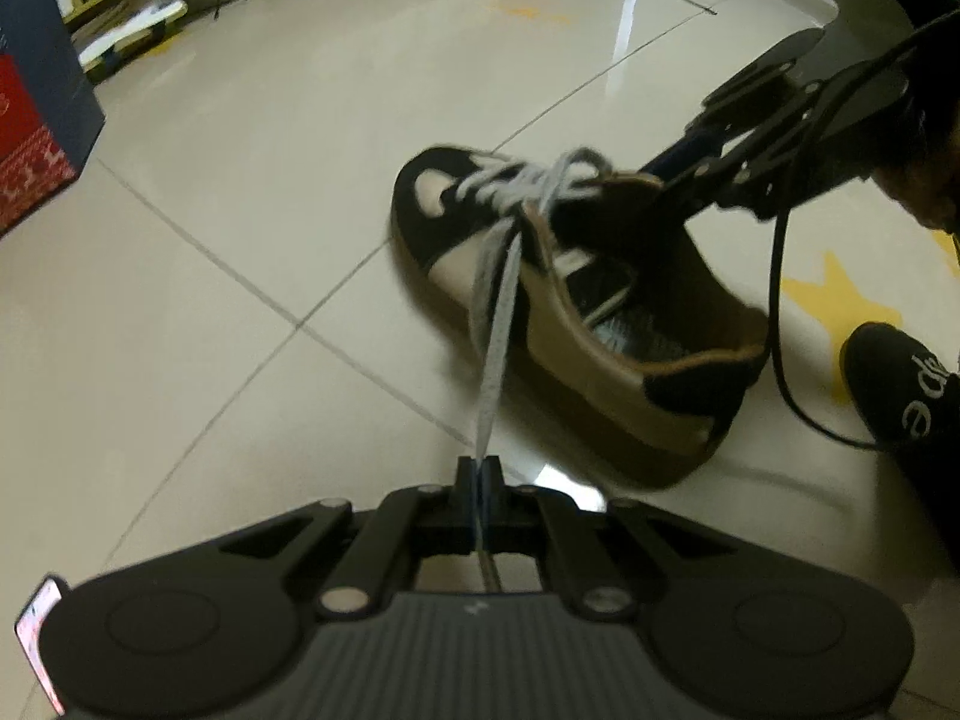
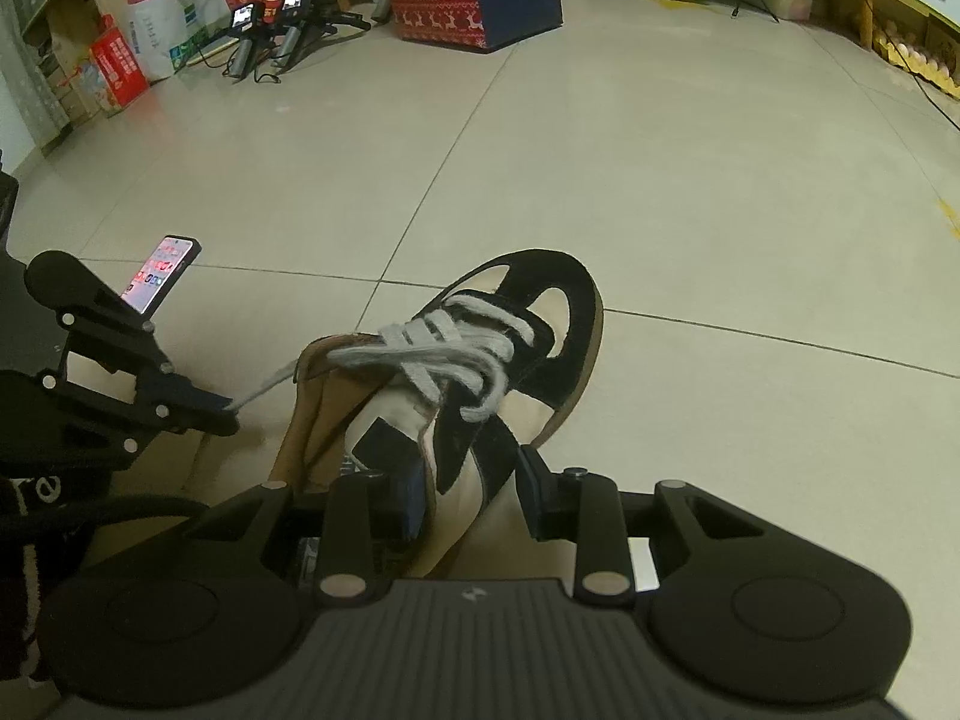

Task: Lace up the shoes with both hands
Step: 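Draw the lace taut with the left gripper while the right holds the sneaker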

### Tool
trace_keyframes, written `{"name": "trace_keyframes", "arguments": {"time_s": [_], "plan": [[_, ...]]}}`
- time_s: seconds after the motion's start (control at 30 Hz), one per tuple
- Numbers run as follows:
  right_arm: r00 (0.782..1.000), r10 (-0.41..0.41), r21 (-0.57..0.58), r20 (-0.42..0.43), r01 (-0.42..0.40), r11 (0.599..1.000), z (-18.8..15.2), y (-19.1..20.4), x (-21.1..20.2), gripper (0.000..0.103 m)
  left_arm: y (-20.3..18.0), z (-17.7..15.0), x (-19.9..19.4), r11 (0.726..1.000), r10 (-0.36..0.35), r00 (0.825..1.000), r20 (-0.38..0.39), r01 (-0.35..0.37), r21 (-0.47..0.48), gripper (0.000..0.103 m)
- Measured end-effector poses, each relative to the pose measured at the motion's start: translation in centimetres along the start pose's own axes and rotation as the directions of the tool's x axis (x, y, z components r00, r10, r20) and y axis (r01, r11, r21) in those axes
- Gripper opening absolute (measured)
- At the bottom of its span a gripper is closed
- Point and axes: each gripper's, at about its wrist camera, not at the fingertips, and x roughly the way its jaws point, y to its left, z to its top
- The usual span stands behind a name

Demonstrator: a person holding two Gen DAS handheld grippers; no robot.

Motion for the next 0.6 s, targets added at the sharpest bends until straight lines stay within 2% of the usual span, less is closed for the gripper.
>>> {"name": "trace_keyframes", "arguments": {"time_s": [0.37, 0.5, 0.6], "plan": [[1.000, -0.005, 0.004, -0.002, 0.005, 1.000, 0.0, 0.0, -0.1, 0.032, 1.2, -2.4, 0.7, 0.998, 0.003, 0.997, -0.082, -0.009, -0.066, 0.001], [1.000, -0.004, 0.009, -0.004, 0.004, 1.000, 0.1, 0.0, -0.1, 0.032, 1.0, -2.3, 0.7, 0.997, -0.035, 0.996, -0.086, 0.030, -0.064, 0.001], [1.000, -0.004, 0.013, -0.008, 0.004, 1.000, 0.2, -0.1, -0.2, 0.032, 1.3, -2.2, 0.3, 0.991, -0.119, 0.990, -0.079, 0.112, -0.077, 0.004]]}}
